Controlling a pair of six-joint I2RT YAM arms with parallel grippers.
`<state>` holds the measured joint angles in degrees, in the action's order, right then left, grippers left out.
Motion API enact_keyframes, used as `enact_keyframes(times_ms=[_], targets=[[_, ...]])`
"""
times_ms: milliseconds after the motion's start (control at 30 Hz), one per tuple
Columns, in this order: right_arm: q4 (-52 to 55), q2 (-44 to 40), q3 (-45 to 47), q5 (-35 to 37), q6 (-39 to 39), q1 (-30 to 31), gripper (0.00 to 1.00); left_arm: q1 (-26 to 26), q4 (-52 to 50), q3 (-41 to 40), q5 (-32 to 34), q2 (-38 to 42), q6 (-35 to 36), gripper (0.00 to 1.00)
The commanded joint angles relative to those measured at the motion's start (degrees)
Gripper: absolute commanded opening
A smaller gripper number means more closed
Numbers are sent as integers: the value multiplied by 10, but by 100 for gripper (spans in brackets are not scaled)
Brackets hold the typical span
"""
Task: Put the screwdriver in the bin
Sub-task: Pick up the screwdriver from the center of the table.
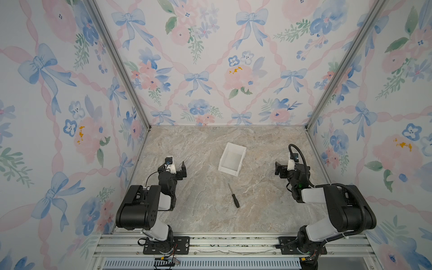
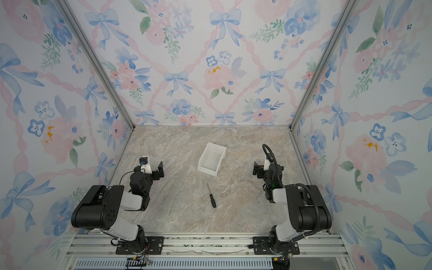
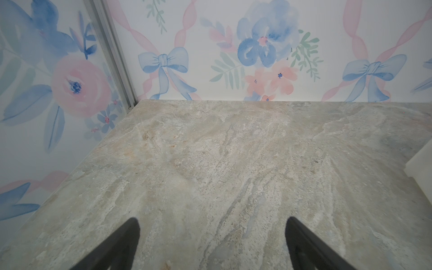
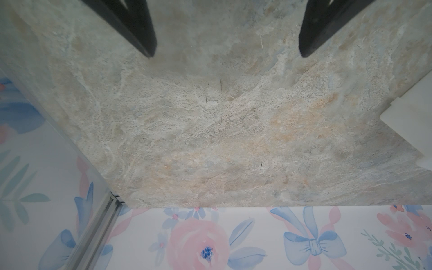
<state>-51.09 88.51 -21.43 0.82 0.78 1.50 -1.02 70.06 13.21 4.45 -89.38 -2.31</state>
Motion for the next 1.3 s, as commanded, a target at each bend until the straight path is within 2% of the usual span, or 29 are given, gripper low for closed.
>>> enact_keyframes(times_ms=[0, 133, 233, 333, 400, 500, 600, 667, 733, 767, 800, 867, 933, 1000, 1267], targets=[[-6, 1, -14, 17, -4, 1, 97, -3, -9, 7, -21, -4, 14, 98], [111, -48, -54, 37, -2, 4, 97, -2, -20, 13, -24, 0, 15, 98], [232, -105, -99, 62, -12, 26, 98, -1, -120, 57, -38, 28, 22, 98], [449, -152, -193, 67, 30, 70, 99, -2, -345, 168, -62, 54, 40, 98], [605, -158, -273, 76, 43, 126, 88, -3, -499, 245, -104, 64, 78, 98], [697, -174, -297, 103, 98, 221, 82, -6, -714, 361, -140, 76, 109, 98], [746, -197, -292, 91, 160, 325, 79, -7, -867, 433, -175, 98, 128, 98], [775, -196, -287, 77, 212, 379, 75, -8, -911, 439, -199, 134, 143, 98], [806, -181, -292, 54, 234, 430, 66, -13, -923, 426, -202, 183, 150, 98], [815, -173, -293, 56, 252, 457, 50, -15, -927, 417, -203, 207, 155, 98], [813, -164, -291, 51, 266, 482, 43, -20, -930, 410, -204, 230, 161, 98], [804, -142, -288, 58, 294, 527, 45, -30, -936, 399, -195, 261, 164, 98], [795, -117, -287, 85, 314, 564, 58, -40, -941, 393, -181, 282, 165, 98], [779, -84, -290, 79, 327, 581, 62, -47, -950, 393, -172, 292, 164, 98], [779, 40, -339, 81, 335, 591, 56, -52, -959, 387, -161, 302, 144, 98]])
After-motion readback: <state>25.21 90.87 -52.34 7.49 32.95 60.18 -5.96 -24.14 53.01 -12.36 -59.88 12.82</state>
